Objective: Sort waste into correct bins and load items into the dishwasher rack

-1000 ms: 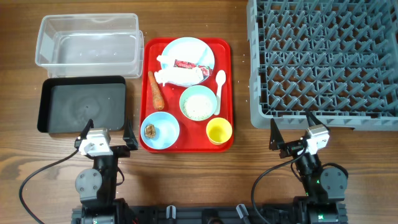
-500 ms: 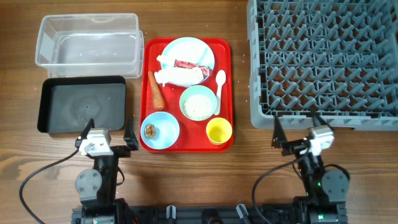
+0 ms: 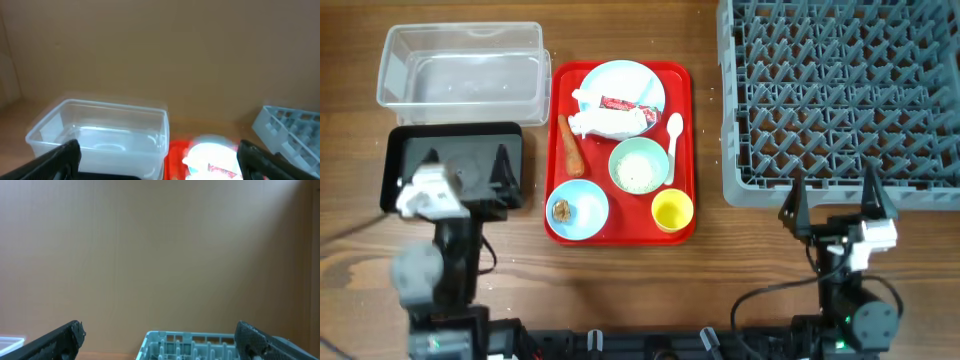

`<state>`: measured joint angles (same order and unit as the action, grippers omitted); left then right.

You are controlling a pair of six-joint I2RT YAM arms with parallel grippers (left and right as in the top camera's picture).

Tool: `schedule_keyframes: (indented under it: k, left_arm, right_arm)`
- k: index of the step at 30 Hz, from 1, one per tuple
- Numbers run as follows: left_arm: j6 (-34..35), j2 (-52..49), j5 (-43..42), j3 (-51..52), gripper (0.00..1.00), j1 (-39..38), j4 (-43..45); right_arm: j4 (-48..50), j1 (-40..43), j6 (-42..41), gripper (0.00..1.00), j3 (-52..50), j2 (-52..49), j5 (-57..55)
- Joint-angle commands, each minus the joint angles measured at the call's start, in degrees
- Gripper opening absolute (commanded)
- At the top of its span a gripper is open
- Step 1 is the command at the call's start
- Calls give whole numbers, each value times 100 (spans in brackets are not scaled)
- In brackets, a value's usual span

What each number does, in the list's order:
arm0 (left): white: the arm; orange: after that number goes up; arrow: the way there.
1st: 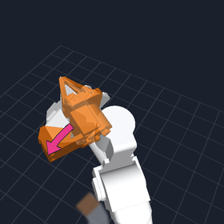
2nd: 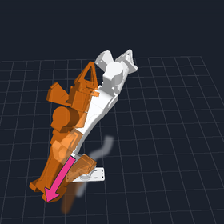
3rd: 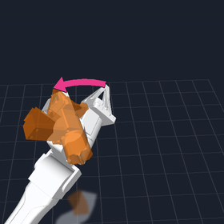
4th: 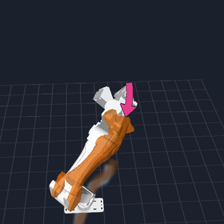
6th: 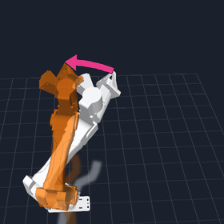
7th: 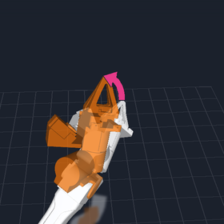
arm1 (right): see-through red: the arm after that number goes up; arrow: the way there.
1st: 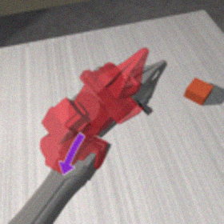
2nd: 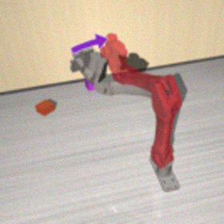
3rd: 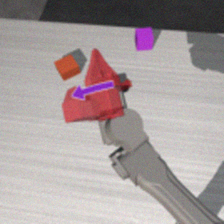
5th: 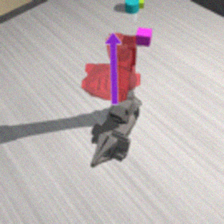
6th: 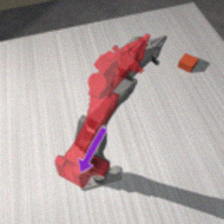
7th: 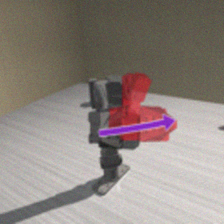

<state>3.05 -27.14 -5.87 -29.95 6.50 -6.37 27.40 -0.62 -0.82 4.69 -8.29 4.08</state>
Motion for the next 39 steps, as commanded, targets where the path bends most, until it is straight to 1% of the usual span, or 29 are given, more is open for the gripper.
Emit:
schedule_keyframes:
  k: [1,2,3,4,5,7,8,10,12,13,15,16,17,19,21,22,24,25,26,27,28,30,31,33,37,39]
  left_arm:
    - [-494,-1714,-367,-1722,100,37,-686]
    - [-597,-2096,-372,-2188,100,35,-1080]
    - [-715,-2675,-361,-2920,100,33,-1836]
    - [-713,-3088,-367,-3488,100,26,-2516]
    - [-713,-3528,-363,-4135,100,-2,-3296]
    - [-713,-4050,-369,-4913,100,-72,-4232]
    - [-708,-4345,-376,-5342,100,-181,-4717]
    - [-664,-4570,-382,-5617,100,-420,-5036]
    - [-669,-4710,-682,-5617,100,-811,-5246]
    - [-671,-4791,-717,-5617,100,-957,-5324]
    - [-190,-4911,-1338,-5617,100,-1119,-5355]
    - [-63,-4964,-1598,-5615,100,-1189,-5449]
    - [-63,-5027,-1786,-5615,100,-1241,-5462]
    - [-63,-5368,-1873,-5613,100,-1453,-5665]
    - [-63,-5805,-1840,-5608,100,-1690,-5947]
    - [-15,-6153,-1784,-5608,96,-1875,-6072]
    - [577,-6918,-1375,-5608,79,-2302,-6201]
    - [695,-7110,-1200,-5608,77,-2420,-6282]
    - [883,-7390,-800,-5604,72,-2610,-6457]
    - [1569,-7676,-81,-5528,72,-2835,-6520]
    - [1746,-7755,50,-5462,71,-2931,-6489]
    - [2105,-7788,254,-5112,66,-3163,-6301]
    - [2312,-7788,437,-4946,59,-3246,-6301]
    - [2444,-7788,490,-4524,54,-3383,-6002]
    - [2441,-7788,487,-3626,44,-3683,-5132]
    - [2441,-7788,490,-3495,41,-3720,-4907]
  right_arm:
    - [11,17,-68,100,1300,-1023,811]
    - [-179,17,-66,100,1781,-1443,1093]
    - [-704,17,-68,100,2629,-2133,1620]
    - [-1099,17,-70,100,3136,-2527,1954]
    - [-1792,17,-72,100,3908,-3119,2347]
    - [-2682,15,-70,99,4752,-3753,2627]
    - [-3606,15,-70,100,5608,-4446,2820]
    - [-4439,15,-70,100,6319,-5088,2916]
    - [-5388,15,-68,100,6983,-5853,3001]
    - [-5554,17,-74,100,7090,-6144,3086]
    - [-5534,15,-90,100,7090,-6457,3204]
    - [-5569,15,-153,100,7090,-6662,3366]
    - [-5617,17,-463,100,7090,-6843,3508]
    - [-5709,17,-1054,100,7088,-7147,3589]
    - [-5740,17,-1036,100,7088,-7224,3652]
    - [-5740,17,-968,100,7088,-7224,3523]
    - [-5890,17,-966,100,7088,-7224,3303]
    - [-5995,17,-964,100,7088,-7224,3241]
    - [-6214,17,-966,100,7088,-7224,2986]
    - [-6371,17,-966,100,7088,-7224,2691]
    - [-6483,17,-966,100,7088,-7224,2448]
    - [-6673,17,-964,100,7088,-7224,2092]
    - [-6741,17,-968,100,7088,-7224,1989]
    - [-6749,17,-968,100,7088,-7224,1967]
    - [-6728,17,-966,99,7088,-7224,1967]
    - [-6730,17,-966,99,7088,-7224,1965]
